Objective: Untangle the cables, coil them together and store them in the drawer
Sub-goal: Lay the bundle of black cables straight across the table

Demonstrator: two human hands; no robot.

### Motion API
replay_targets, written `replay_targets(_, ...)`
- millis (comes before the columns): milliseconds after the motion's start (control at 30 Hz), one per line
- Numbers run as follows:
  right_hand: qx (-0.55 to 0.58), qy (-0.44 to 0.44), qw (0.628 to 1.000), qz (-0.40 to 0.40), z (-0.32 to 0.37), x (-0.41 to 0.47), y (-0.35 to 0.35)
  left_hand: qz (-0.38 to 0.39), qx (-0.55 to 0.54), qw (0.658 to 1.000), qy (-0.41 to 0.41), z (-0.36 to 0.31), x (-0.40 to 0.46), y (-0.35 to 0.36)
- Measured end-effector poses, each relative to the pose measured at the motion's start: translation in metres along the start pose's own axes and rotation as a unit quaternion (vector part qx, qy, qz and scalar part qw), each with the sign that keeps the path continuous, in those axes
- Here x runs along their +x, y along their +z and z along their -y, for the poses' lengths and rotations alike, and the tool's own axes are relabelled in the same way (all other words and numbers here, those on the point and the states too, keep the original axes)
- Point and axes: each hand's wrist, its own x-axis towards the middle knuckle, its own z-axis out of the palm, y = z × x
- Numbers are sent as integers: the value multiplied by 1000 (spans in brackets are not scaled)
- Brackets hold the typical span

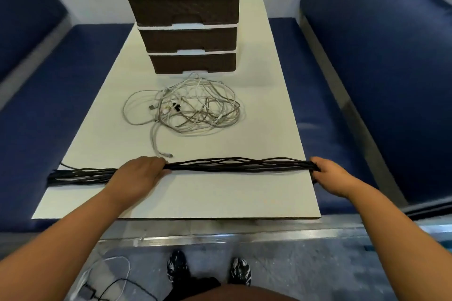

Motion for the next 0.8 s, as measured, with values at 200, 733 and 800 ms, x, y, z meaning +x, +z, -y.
replay_targets(200,-67,-44,996,-25,3,1,3,-16,68,997,21,5,2,8)
replay_targets(733,-21,-27,998,-50,-2,-28,-27,-122,61,988,-78,-19,-15,-2)
replay_targets(800,-1,-41,996,-83,8,-30,-29,-123,66,986,-92,-20,-16,-2)
